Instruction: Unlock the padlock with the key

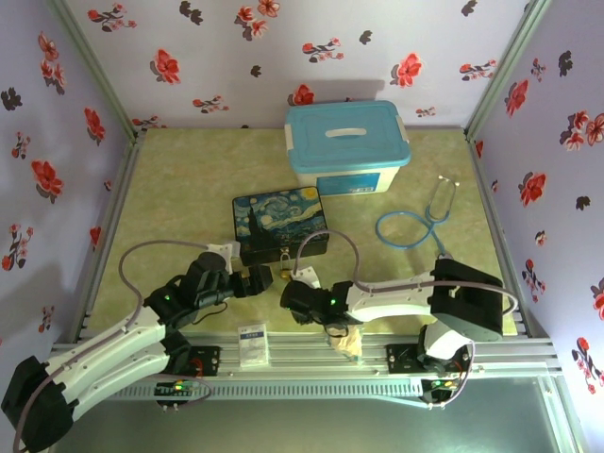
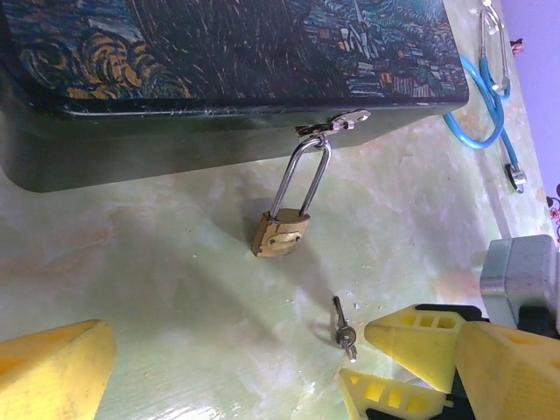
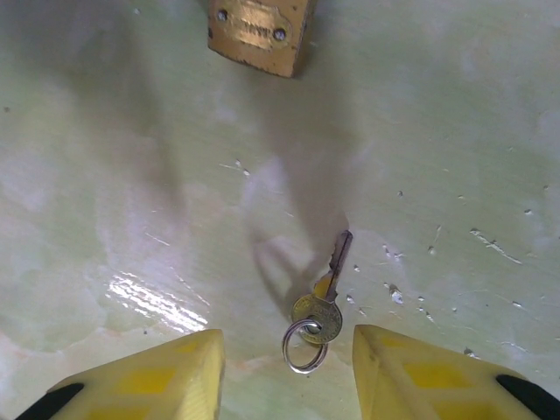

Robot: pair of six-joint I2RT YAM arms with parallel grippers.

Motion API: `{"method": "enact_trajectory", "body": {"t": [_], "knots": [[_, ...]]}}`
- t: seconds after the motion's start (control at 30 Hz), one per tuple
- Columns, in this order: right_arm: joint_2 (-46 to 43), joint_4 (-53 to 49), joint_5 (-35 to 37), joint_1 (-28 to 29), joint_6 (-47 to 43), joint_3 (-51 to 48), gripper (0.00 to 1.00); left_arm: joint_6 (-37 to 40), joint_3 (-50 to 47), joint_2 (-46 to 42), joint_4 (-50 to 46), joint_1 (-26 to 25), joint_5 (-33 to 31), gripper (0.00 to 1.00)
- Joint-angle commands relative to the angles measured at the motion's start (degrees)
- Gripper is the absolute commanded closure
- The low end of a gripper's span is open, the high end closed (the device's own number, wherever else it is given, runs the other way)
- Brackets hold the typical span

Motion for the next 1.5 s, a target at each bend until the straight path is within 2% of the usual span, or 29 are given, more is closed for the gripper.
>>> {"method": "enact_trajectory", "body": {"t": [0.0,0.2,0.5,0.63,0.7,0.83,0.97,1.0,1.1,1.17,1.27,1.3,1.4,1.47], "knots": [[1.22,-0.73,2.78,0.44,1.24,0.73,0.6,-0.73,-0.46,0.17,1.18,-0.39,-1.16,0.0],[3.57,-1.09,4.52,0.35,1.74,1.08,0.63,-1.16,-0.7,0.56,1.9,-0.4,-1.18,0.0],[3.27,1.82,2.74,0.31,1.87,-1.19,0.85,-1.32,-0.63,1.13,2.23,-0.41,-1.27,0.0],[0.16,7.21,-2.67,-1.91,0.97,-5.79,0.98,-1.58,-1.02,1.83,3.76,-0.49,-1.12,0.0],[-1.99,11.03,-5.06,-3.78,0.66,-8.61,1.0,-1.56,-1.45,1.76,6.95,-1.11,-0.51,0.0],[-7.55,16.58,-8.65,-6.71,-1.52,-13.17,1.0,-3.53,-6.65,0.5,18.09,-2.93,0.84,0.01],[-14.48,24.64,-14.0,-10.15,-3.53,-18.35,1.0,-4.86,-7.6,0.04,22.87,-3.36,0.84,0.02],[-16.32,26.75,-15.4,-11.06,-4.18,-19.85,1.0,-6.65,-8.63,0.17,26.15,-3.39,0.85,0.01],[-21.45,30.29,-18.59,-12.75,-7.06,-22.66,1.0,-15.29,-15.31,2.14,45.29,-4.31,-1.78,0.06],[-24.69,29.91,-20.89,-14.25,-9.26,-23.26,1.0,-16.18,-14.02,3.72,44.67,-5.06,-2.24,0.1],[-28.3,29.72,-23.28,-15.88,-11.15,-23.68,1.0,-10.59,-5.51,6.55,28.52,-8.75,-4.6,0.09],[-29.24,30.05,-23.8,-16.24,-11.52,-23.78,1.0,-9.74,-3.94,8.06,26.82,-9.4,-4.71,0.08],[-31.48,29.46,-25.97,-16.62,-13.44,-23.49,1.0,-12.45,-4.47,15.12,37.11,-10.46,-2.86,0.08],[-32.35,29.29,-27.17,-16.6,-14.31,-23.25,1.0,-15.14,-4.52,21.09,44.57,-10.69,-1.07,0.12]]}}
